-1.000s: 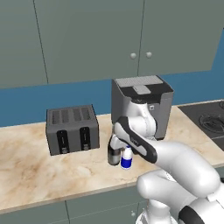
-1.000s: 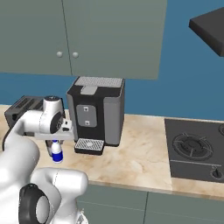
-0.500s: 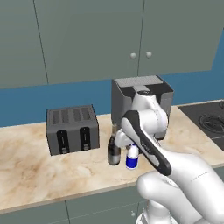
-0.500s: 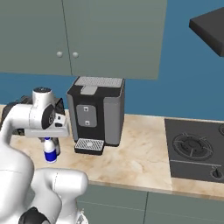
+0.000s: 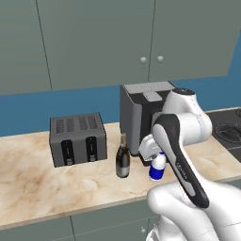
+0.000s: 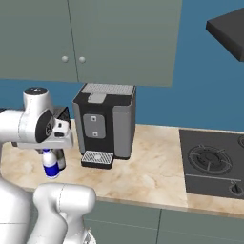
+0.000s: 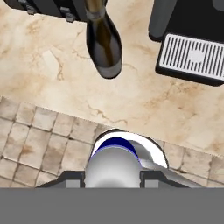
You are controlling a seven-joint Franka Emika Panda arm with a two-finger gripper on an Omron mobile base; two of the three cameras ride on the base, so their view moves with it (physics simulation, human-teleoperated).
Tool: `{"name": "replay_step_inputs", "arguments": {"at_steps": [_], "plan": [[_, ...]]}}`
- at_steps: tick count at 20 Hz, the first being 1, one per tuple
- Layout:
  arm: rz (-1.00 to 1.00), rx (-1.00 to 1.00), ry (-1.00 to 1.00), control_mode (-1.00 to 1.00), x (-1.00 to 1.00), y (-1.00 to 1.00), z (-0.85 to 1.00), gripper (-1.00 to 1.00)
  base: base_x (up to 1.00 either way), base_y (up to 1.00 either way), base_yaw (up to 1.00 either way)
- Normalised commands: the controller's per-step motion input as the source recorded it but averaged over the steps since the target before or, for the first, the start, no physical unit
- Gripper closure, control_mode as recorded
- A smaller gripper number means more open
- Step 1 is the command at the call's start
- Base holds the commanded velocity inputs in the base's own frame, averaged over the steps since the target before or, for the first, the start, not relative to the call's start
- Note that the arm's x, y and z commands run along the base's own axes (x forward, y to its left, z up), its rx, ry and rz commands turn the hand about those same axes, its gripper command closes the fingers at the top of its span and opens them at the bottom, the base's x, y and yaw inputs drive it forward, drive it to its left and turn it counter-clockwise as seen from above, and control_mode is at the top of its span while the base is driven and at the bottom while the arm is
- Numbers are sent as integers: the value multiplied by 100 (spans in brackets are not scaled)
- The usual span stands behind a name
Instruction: Place the drinks on the dining counter in a tight cluster.
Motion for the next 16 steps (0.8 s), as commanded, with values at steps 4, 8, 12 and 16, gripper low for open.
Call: {"name": "replay_step_inputs", "arguments": {"at_steps": [4,8,12,16], "plan": [[0,0,-7,-100,-19,-10,66,100,0,0,0],[0,0,-8,-100,-7,-4,58,100,0,0,0],[0,1,-3,-100,-1,-6,18,100,0,0,0],[0,0,0,-100,0,0,0,100,0,0,0]]}}
